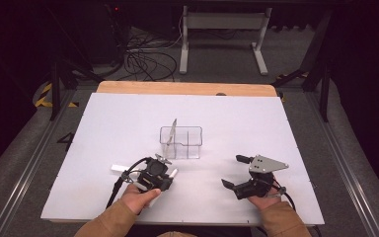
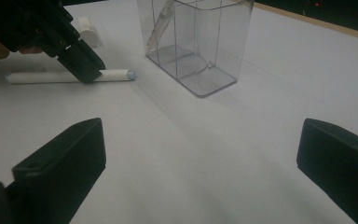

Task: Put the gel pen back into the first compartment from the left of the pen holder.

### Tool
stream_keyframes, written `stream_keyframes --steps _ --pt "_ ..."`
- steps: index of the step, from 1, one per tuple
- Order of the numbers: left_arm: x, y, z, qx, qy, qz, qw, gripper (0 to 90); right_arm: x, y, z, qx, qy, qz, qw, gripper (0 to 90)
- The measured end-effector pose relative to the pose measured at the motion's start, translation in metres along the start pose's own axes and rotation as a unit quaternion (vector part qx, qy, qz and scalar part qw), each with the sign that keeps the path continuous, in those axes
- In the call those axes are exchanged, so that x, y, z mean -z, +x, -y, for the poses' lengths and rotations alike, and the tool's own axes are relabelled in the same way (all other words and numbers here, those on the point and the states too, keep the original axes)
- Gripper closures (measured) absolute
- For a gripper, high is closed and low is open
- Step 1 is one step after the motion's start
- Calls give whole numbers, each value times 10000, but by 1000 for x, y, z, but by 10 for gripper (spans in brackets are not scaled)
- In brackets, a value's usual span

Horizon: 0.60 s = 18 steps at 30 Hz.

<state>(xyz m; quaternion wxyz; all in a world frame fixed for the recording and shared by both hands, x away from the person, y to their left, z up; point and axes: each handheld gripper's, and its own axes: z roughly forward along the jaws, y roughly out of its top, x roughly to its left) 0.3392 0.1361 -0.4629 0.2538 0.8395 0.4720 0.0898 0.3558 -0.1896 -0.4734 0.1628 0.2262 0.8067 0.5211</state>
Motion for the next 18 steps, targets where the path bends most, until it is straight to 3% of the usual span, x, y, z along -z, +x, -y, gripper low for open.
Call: stream_keyframes --steps 18 --pt "18 -1 -1 -44 -414 -94 9991 778 0 0 0 1 1 -11 10000 17"
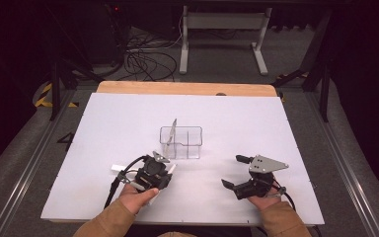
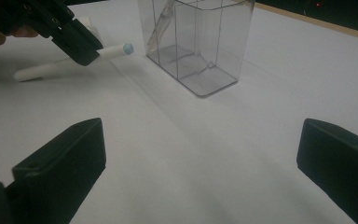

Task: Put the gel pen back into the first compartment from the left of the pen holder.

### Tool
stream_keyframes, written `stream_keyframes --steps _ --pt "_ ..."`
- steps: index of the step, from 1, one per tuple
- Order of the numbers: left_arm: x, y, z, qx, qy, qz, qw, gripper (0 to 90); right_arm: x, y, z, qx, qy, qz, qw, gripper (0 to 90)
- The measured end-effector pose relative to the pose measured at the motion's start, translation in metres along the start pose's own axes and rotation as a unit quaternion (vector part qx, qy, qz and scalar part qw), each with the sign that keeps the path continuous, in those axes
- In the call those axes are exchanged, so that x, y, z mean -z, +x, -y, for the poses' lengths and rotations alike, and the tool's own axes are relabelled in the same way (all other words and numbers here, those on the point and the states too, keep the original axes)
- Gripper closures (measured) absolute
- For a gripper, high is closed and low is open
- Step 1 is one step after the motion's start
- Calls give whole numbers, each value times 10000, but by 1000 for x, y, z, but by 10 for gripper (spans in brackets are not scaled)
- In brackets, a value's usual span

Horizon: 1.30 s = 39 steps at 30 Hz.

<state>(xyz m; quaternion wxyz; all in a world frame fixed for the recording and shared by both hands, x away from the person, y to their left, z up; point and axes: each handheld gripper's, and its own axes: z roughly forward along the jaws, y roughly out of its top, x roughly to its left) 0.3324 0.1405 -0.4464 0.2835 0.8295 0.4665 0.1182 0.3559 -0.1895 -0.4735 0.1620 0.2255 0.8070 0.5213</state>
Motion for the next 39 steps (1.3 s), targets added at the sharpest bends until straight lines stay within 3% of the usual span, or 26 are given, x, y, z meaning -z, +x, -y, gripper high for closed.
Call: stream_keyframes --steps 11,20,28,39 --pt "11 2 -1 -54 -197 31 9998 779 0 0 0 6 -1 -4 10000 17" --pt "27 2 -3 -117 -549 130 9983 778 0 0 0 6 0 -5 10000 17" --pt "43 1 -8 -172 -990 187 9948 778 0 0 0 4 3 2 10000 17" --pt "62 -1 -21 -176 -1525 159 9880 778 0 0 0 -6 1 1 10000 17"
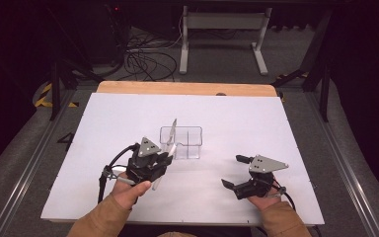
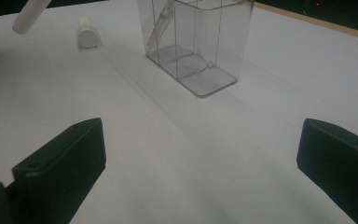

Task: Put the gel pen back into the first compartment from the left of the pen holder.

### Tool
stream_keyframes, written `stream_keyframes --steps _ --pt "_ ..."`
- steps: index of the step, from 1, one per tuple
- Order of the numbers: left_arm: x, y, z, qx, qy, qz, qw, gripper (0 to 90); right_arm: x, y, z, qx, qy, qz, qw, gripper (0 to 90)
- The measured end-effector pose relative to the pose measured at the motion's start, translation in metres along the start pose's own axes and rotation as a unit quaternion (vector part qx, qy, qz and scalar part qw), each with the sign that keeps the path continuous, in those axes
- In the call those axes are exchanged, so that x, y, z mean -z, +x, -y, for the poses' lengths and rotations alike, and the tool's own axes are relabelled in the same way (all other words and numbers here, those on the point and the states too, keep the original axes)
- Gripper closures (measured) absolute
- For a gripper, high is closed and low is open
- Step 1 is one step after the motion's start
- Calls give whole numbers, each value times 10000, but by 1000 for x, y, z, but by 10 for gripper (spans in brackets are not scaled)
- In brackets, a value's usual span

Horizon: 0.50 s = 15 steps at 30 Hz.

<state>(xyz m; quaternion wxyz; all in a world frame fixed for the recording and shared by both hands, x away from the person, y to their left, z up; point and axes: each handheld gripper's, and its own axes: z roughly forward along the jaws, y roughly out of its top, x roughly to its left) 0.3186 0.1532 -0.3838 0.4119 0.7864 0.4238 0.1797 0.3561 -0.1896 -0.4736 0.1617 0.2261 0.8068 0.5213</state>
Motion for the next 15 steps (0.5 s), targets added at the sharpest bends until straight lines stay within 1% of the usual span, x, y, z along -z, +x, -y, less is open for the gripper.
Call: stream_keyframes --steps 5,10,15 --pt "4 0 -8 21 -202 -1 9998 778 0 0 0 8 5 9 10000 17" --pt "5 0 -14 46 -353 29 9994 778 0 0 0 2 4 4 10000 17" --pt "6 -2 -21 21 -523 39 9986 778 0 0 0 -2 5 4 10000 17"
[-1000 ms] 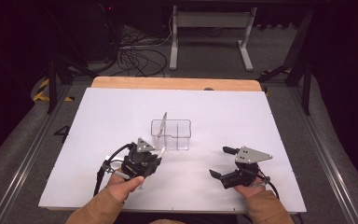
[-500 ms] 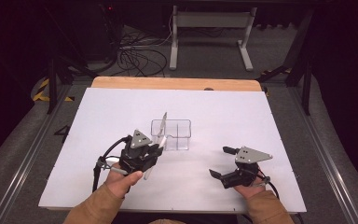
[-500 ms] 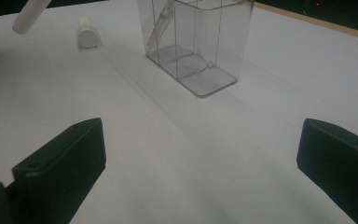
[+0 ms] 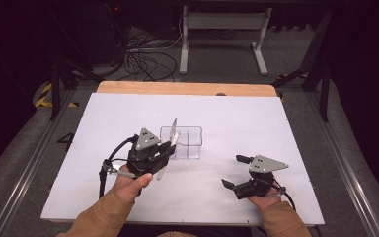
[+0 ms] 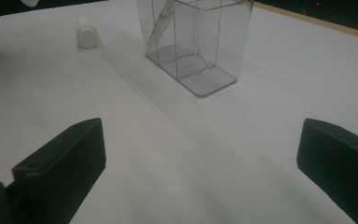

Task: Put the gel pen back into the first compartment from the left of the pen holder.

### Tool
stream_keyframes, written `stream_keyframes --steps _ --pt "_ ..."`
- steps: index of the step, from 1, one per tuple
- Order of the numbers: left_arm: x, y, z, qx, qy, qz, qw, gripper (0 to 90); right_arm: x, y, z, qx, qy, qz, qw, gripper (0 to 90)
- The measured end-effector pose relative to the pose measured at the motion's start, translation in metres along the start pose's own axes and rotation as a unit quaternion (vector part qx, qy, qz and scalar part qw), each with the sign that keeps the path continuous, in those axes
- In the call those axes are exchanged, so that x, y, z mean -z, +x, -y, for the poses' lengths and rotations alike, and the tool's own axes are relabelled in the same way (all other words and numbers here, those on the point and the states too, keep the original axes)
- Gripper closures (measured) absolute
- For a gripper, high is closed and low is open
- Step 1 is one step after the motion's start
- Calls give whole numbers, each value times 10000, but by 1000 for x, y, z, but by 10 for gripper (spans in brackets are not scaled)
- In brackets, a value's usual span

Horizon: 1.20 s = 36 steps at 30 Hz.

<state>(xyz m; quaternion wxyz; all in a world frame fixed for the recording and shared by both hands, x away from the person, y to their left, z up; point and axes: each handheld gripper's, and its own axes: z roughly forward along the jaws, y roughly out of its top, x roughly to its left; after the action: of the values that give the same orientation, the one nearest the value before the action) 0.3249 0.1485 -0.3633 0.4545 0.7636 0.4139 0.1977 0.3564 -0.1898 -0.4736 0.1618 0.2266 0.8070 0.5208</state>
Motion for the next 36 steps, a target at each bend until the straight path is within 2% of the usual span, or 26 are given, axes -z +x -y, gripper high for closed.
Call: stream_keyframes --steps 11,22,33,36 --pt "-4 4 -16 142 -225 -10 9996 778 0 0 0 1 0 -7 10000 17" --pt "-6 5 -34 98 -378 -124 9992 778 0 0 0 1 -1 -19 10000 17" --pt "-14 6 -49 34 -446 -155 9989 778 0 0 0 7 -5 -24 10000 17" --pt "-17 8 -53 79 -473 -140 9987 777 0 0 0 4 -5 -28 10000 17"
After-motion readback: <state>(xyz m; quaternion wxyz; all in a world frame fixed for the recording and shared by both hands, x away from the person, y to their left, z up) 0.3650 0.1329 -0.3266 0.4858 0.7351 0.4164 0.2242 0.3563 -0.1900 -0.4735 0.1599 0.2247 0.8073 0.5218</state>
